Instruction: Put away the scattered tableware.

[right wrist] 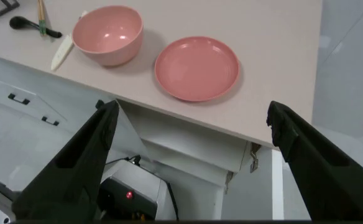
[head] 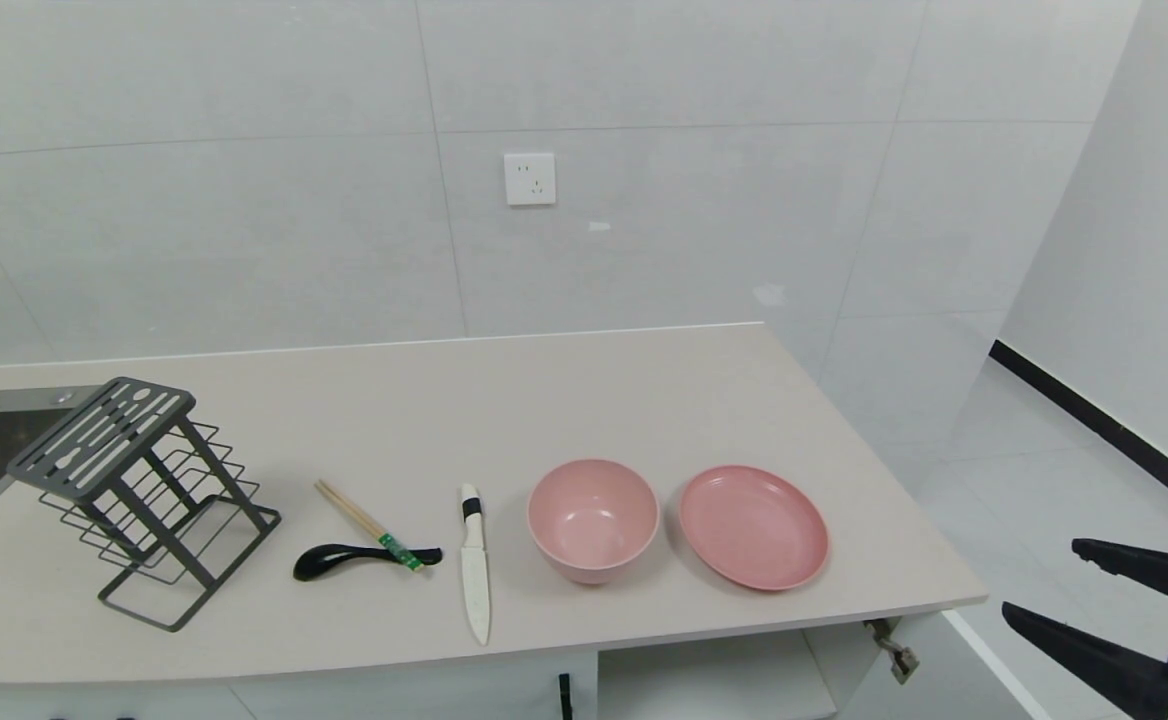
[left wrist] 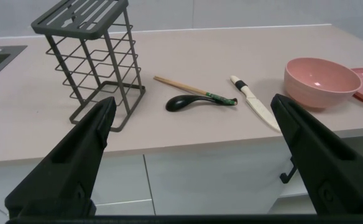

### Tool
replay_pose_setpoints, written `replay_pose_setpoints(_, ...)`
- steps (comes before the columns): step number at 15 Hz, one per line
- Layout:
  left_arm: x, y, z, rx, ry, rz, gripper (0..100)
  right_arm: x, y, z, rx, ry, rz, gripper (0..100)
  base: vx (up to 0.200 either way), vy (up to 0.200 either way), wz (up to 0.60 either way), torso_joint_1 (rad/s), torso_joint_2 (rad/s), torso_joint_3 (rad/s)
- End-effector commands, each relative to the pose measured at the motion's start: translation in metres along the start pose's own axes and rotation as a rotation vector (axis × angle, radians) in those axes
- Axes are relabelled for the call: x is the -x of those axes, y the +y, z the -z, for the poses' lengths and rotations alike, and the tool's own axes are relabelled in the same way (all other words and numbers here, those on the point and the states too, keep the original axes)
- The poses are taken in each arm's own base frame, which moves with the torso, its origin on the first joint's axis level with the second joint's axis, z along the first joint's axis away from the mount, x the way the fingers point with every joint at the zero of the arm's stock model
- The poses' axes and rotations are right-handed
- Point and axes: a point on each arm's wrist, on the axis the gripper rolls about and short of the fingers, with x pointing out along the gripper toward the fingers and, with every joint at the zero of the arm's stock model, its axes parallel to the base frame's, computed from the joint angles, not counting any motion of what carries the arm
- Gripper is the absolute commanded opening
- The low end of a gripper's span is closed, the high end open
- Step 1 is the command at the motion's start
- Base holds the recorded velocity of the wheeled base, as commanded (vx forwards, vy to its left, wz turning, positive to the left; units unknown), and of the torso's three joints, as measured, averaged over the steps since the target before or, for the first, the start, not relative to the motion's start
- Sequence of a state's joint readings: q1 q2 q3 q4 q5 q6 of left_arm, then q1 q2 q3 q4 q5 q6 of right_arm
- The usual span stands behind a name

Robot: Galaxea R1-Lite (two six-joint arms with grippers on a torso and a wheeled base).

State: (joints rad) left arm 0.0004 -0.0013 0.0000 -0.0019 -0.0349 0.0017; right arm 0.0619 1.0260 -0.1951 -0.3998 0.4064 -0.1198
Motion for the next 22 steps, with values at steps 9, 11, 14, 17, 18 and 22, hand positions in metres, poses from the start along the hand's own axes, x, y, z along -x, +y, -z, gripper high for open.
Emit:
replay_pose_setpoints(9,0.0,0.0,0.0,0.0,0.0,-0.001,100,-0.063,-0.024,0.028,-0.03,0.095,-0.014,100,0.0,0.0,0.0,0.0,0.0,0.0)
replay_pose_setpoints(11,0.0,0.0,0.0,0.0,0.0,0.001,100,-0.076,-0.029,0.025,-0.007,0.051,-0.01,100,0.0,0.0,0.0,0.0,0.0,0.0)
replay_pose_setpoints(14,0.0,0.0,0.0,-0.003,0.0,0.005,100,-0.089,-0.033,0.032,-0.015,0.068,-0.016,100,0.0,0.0,0.0,0.0,0.0,0.0)
replay_pose_setpoints(17,0.0,0.0,0.0,0.0,0.0,0.001,100,-0.103,-0.035,0.034,-0.014,0.078,-0.03,100,0.0,0.0,0.0,0.0,0.0,0.0)
replay_pose_setpoints(18,0.0,0.0,0.0,0.0,0.0,0.001,100,-0.107,-0.034,0.034,-0.013,0.081,-0.04,100,0.0,0.0,0.0,0.0,0.0,0.0)
replay_pose_setpoints(22,0.0,0.0,0.0,0.0,0.0,0.002,100,-0.114,-0.035,0.032,-0.01,0.082,-0.046,100,0.0,0.0,0.0,0.0,0.0,0.0)
